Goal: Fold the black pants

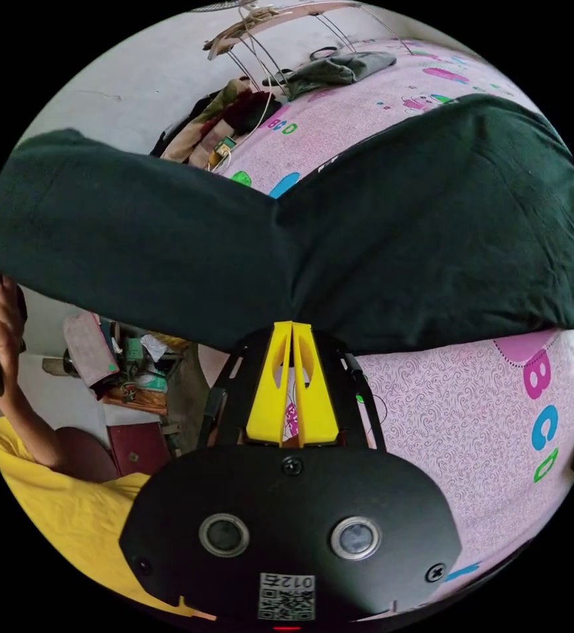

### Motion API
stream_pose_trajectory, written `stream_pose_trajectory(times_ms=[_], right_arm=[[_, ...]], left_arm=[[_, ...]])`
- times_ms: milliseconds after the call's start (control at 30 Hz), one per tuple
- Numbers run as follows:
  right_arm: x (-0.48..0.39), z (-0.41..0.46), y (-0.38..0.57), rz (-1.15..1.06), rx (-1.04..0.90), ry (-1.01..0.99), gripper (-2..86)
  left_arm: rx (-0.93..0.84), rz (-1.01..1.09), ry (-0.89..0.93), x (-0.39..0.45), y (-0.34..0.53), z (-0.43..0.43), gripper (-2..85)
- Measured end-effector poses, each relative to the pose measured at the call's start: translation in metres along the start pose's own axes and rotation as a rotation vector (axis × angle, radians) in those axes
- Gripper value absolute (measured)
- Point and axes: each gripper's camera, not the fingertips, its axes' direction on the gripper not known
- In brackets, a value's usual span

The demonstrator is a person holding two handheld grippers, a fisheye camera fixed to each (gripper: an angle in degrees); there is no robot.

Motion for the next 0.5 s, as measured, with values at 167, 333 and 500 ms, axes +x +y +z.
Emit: stream_pose_trajectory(times_ms=[167,333,500], right_arm=[[0.038,-0.005,0.008,0.093,0.065,-0.111,0.6],[0.071,-0.005,0.015,0.180,0.110,-0.239,0.7],[0.089,-0.007,0.019,0.212,0.125,-0.289,0.8]], left_arm=[[-0.178,0.023,-0.029,0.023,-0.034,0.144,2.8],[-0.491,-0.104,-0.186,-0.006,-0.043,0.305,4.7],[-0.828,-0.082,-0.179,-0.006,-0.046,0.395,8.7]])
